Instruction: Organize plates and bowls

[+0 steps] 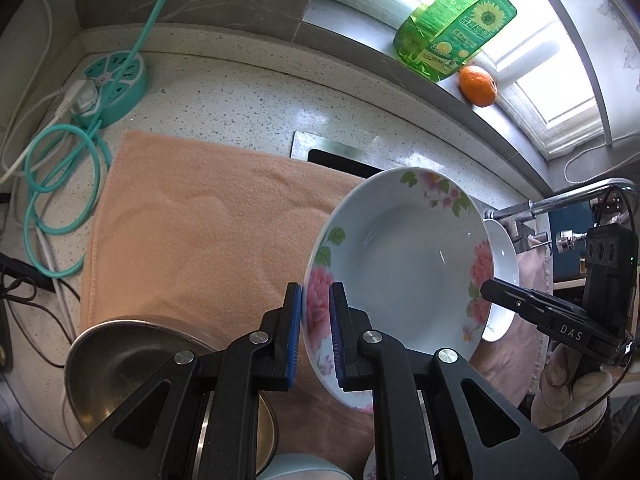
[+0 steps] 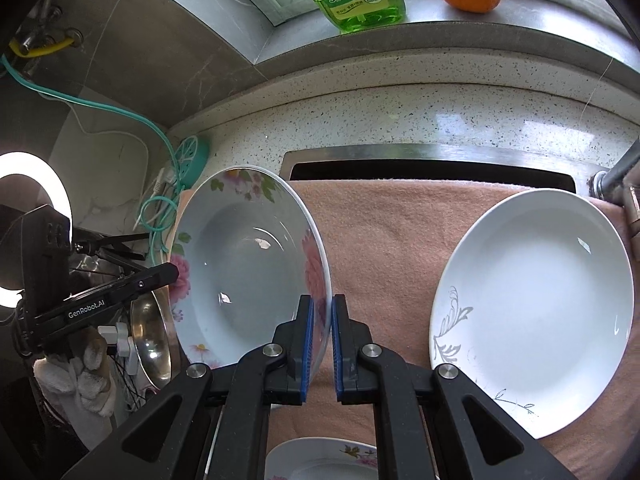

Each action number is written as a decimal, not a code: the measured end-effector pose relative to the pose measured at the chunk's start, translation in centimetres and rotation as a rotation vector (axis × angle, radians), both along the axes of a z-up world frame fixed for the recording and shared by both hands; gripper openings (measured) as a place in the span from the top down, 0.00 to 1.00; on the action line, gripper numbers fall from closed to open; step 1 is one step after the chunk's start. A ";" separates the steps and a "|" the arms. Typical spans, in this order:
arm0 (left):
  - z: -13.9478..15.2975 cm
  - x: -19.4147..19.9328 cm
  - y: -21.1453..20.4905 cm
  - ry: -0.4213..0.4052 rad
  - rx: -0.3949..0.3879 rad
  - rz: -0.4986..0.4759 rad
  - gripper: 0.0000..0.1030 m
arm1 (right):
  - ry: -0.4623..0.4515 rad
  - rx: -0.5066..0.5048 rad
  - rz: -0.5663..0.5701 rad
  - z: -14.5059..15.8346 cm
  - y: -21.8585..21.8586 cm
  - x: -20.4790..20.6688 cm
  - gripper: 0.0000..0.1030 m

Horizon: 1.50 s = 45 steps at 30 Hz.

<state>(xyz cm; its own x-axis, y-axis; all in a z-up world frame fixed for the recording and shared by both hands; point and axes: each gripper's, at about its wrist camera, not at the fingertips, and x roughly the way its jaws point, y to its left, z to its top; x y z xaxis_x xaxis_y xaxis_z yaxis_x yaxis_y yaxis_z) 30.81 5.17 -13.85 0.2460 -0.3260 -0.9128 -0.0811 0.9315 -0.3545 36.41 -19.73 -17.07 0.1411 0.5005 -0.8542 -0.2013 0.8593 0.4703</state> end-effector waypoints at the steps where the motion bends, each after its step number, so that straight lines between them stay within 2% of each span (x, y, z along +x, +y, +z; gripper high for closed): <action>1: 0.1 -0.3 -0.3 -0.001 -0.001 0.001 0.88 | -0.002 -0.001 0.003 0.1 -0.1 -0.2 0.92; 13: 1.3 -4.0 -2.6 -0.021 -0.003 0.028 0.88 | -0.011 0.015 0.033 1.4 -3.0 -3.8 0.92; 29: 1.1 -10.0 -5.8 -0.019 -0.017 0.061 0.88 | -0.011 0.013 0.075 1.8 -5.6 -8.6 0.92; 45: 0.0 -14.2 -8.4 -0.001 -0.028 0.064 0.88 | 0.013 -0.002 0.088 0.3 -8.0 -13.1 0.92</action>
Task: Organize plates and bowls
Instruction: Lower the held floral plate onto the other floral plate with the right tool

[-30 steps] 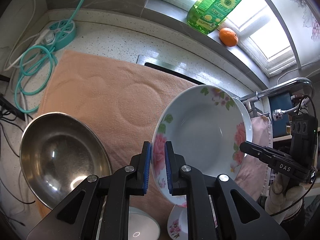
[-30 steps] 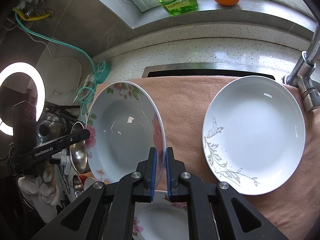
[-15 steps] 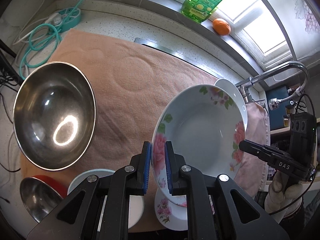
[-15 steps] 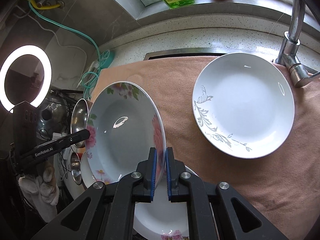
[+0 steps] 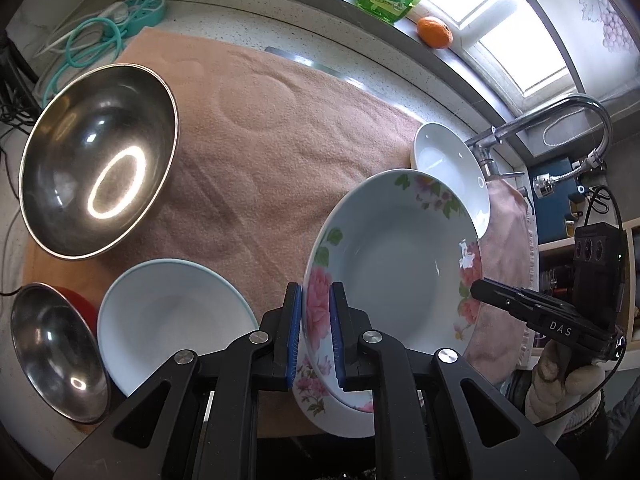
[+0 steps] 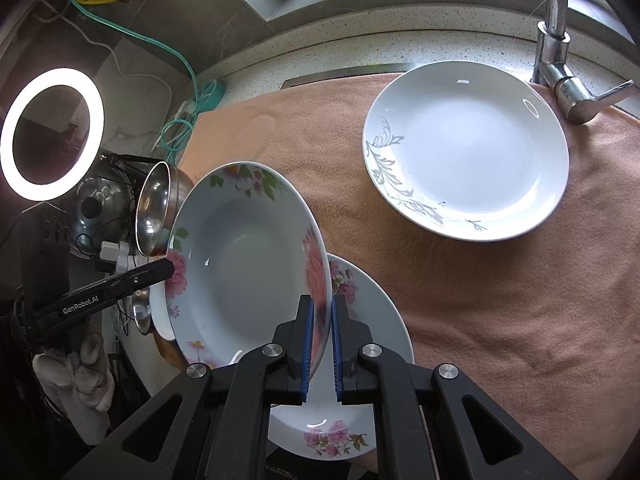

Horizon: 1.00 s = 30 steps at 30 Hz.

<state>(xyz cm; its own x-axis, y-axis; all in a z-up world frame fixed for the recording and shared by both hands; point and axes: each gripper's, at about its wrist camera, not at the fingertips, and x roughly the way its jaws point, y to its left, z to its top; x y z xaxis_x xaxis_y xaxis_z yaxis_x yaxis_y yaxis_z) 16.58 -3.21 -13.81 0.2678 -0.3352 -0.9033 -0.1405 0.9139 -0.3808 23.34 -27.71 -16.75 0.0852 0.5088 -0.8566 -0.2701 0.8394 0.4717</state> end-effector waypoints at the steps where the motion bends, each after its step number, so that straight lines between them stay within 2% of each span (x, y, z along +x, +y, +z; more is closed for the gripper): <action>1: -0.1 -0.2 -0.2 0.002 0.000 -0.002 0.88 | 0.003 -0.001 -0.001 -0.1 -0.1 -0.1 0.92; 30: -3.0 -3.2 -3.0 0.068 -0.005 -0.016 0.88 | 0.084 -0.016 -0.008 -4.0 -2.6 -4.1 0.92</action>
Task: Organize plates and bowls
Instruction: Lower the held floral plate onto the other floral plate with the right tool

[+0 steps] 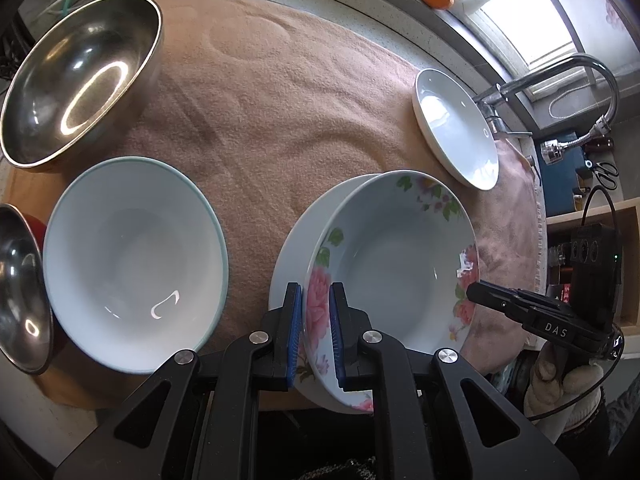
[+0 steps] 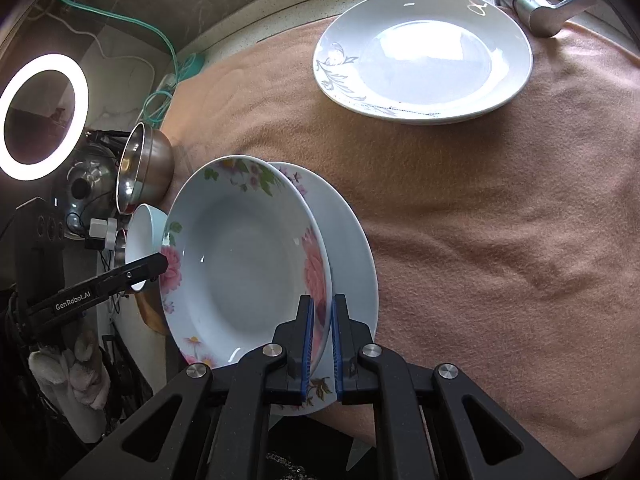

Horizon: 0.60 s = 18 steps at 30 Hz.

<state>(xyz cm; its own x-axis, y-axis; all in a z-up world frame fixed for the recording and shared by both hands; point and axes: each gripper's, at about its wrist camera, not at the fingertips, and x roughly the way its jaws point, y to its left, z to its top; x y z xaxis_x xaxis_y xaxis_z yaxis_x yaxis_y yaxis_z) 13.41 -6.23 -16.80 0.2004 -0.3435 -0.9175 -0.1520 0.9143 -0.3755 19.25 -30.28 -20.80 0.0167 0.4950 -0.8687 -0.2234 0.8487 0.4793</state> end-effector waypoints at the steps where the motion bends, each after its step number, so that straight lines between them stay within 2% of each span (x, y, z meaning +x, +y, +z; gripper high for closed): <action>1: -0.1 0.0 -0.1 0.001 0.002 -0.003 0.88 | 0.001 -0.001 -0.001 -0.1 0.0 0.0 0.92; 18: -1.2 -0.1 0.0 0.026 -0.008 -0.004 0.88 | 0.028 -0.016 0.006 -1.4 0.4 -0.7 0.92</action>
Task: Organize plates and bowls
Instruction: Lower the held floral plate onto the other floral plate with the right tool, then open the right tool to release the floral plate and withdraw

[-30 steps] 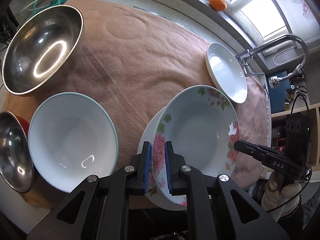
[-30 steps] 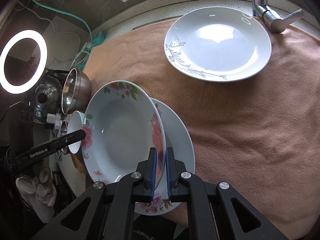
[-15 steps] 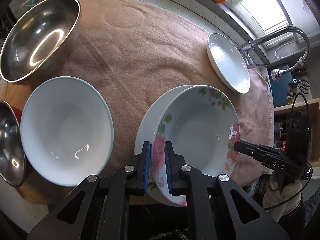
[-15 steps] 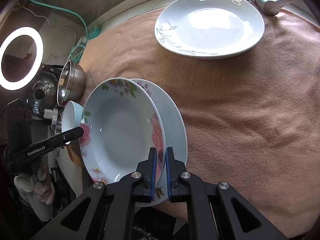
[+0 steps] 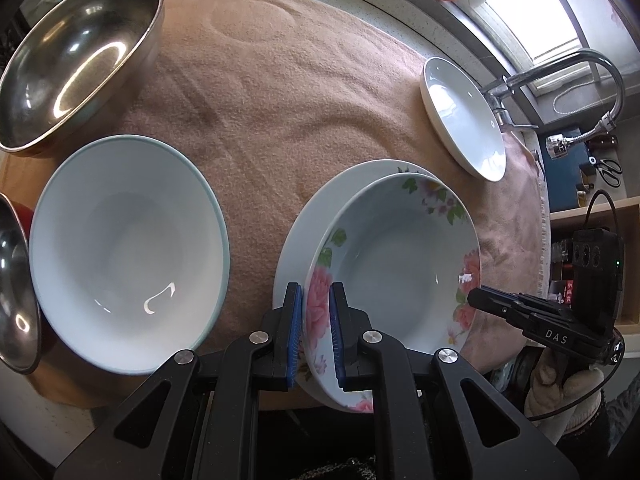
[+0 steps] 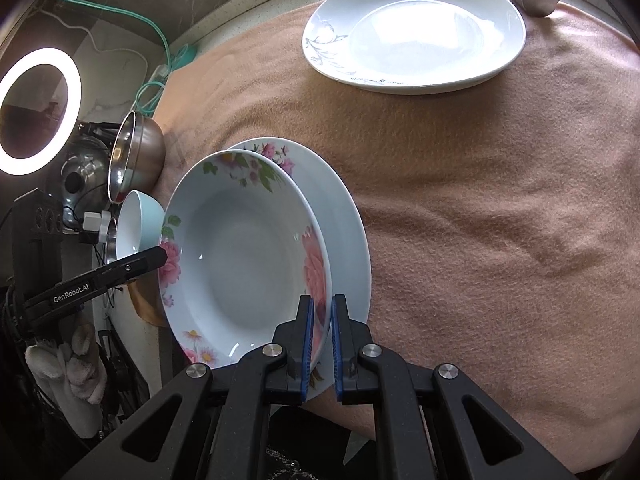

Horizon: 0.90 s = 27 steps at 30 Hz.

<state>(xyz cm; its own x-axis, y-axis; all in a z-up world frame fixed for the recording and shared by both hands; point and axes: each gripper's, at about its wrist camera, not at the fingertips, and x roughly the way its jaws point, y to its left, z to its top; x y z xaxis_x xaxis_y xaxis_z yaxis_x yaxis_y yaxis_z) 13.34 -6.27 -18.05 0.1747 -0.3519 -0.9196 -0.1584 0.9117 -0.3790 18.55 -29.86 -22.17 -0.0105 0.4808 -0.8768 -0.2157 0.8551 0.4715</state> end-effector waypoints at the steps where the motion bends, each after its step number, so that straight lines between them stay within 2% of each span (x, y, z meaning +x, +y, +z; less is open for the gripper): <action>1: -0.1 0.0 0.0 0.001 0.000 0.000 0.88 | 0.001 -0.001 -0.001 0.0 0.0 0.0 0.92; 27: -0.5 0.1 -0.1 0.005 -0.003 -0.008 0.88 | -0.008 -0.018 -0.011 -0.3 0.1 0.2 0.92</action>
